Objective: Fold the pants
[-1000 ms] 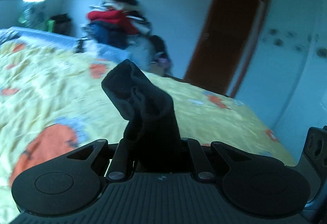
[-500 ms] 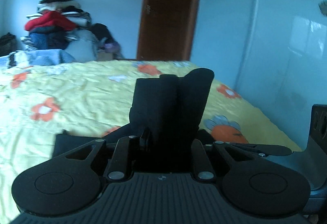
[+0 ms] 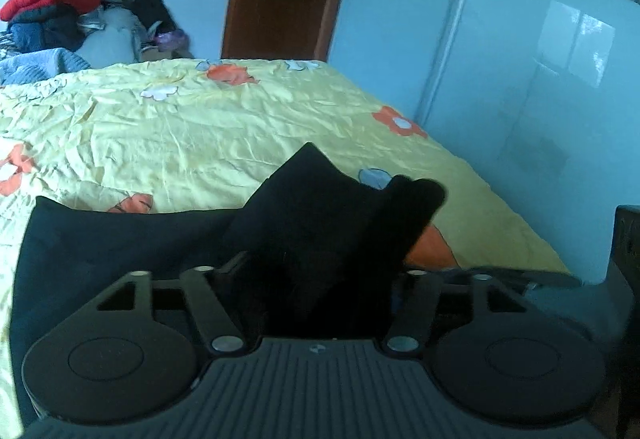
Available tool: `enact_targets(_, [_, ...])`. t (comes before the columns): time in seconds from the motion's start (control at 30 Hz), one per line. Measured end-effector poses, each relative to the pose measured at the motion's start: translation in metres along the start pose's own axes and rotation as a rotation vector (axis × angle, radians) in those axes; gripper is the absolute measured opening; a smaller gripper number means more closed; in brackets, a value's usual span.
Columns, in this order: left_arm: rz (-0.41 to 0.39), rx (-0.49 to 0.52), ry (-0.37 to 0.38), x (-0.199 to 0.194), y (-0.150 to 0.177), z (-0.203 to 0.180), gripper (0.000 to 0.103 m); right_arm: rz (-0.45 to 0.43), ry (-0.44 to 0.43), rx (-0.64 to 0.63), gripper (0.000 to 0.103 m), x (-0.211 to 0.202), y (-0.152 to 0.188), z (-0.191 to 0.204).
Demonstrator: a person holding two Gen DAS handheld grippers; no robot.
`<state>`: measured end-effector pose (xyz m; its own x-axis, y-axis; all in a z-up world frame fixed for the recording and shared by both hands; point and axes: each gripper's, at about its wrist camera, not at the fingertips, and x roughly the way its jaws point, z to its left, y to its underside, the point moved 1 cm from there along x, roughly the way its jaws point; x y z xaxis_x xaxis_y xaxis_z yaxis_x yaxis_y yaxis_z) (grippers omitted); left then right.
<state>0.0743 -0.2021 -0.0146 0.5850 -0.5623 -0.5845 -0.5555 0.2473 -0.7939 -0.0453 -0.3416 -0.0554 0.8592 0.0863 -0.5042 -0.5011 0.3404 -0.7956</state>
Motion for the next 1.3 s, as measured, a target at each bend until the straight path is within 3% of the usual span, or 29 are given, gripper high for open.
enact_targets(0.13, [-0.034, -0.029, 0.052, -0.030, -0.008, 0.018, 0.081, -0.032, 0.150, 0.059, 0.021, -0.021, 0.000, -0.033])
enact_targets(0.2, [-0.065, -0.055, 0.080, -0.047, -0.012, 0.029, 0.093, -0.075, 0.221, 0.099, 0.021, -0.028, -0.005, -0.048])
enact_targets(0.33, [-0.148, -0.138, 0.055, -0.075, -0.027, 0.061, 0.100, -0.149, 0.166, 0.115, 0.021, -0.033, -0.026, -0.045])
enact_targets(0.43, [-0.156, -0.160, -0.080, -0.077, -0.038, 0.085, 0.100, -0.138, 0.073, 0.109, 0.022, -0.015, -0.042, -0.036])
enact_targets(0.5, [-0.093, -0.120, -0.202, -0.064, -0.042, 0.097, 0.099, -0.084, -0.018, 0.132, 0.029, 0.003, -0.048, -0.034])
enact_targets(0.57, [-0.022, -0.091, -0.310, -0.046, -0.044, 0.109, 0.095, -0.039, -0.092, 0.145, 0.048, 0.022, -0.050, -0.030])
enact_targets(0.67, [0.006, -0.077, -0.354, -0.029, -0.043, 0.120, 0.095, 0.022, -0.090, 0.115, 0.051, 0.045, -0.052, -0.022])
enact_targets(0.73, [0.022, -0.044, -0.380, -0.015, -0.043, 0.122, 0.094, 0.062, -0.129, 0.117, 0.051, 0.061, -0.054, -0.022])
enact_targets(0.8, [0.047, -0.029, -0.433, 0.001, -0.040, 0.126, 0.091, 0.081, -0.167, 0.102, 0.034, 0.070, -0.055, -0.019])
enact_targets(0.83, [0.060, -0.031, -0.454, 0.009, -0.039, 0.132, 0.091, 0.083, -0.155, 0.067, 0.031, 0.073, -0.057, -0.016])
enact_targets(0.93, [0.095, -0.060, -0.518, 0.030, -0.033, 0.147, 0.086, 0.041, -0.004, -0.086, 0.017, 0.071, -0.057, 0.001])
enact_targets(1.07, [0.095, -0.059, -0.545, 0.033, -0.024, 0.155, 0.085, 0.073, 0.045, -0.125, 0.018, 0.083, -0.049, 0.002])
enact_targets(1.13, [0.063, -0.039, -0.563, 0.022, -0.022, 0.151, 0.085, 0.047, 0.066, -0.094, 0.024, 0.073, -0.049, -0.001])
enact_targets(1.2, [0.029, -0.039, -0.557, 0.008, -0.020, 0.146, 0.085, -0.032, 0.173, -0.120, 0.024, 0.051, -0.050, 0.006])
enact_targets(1.23, [0.013, -0.047, -0.545, 0.001, -0.019, 0.144, 0.086, -0.052, 0.168, -0.145, 0.025, 0.042, -0.049, 0.010])
enact_targets(1.3, [-0.012, -0.057, -0.484, -0.014, -0.014, 0.135, 0.087, -0.050, 0.044, -0.183, 0.025, 0.029, -0.044, 0.022])
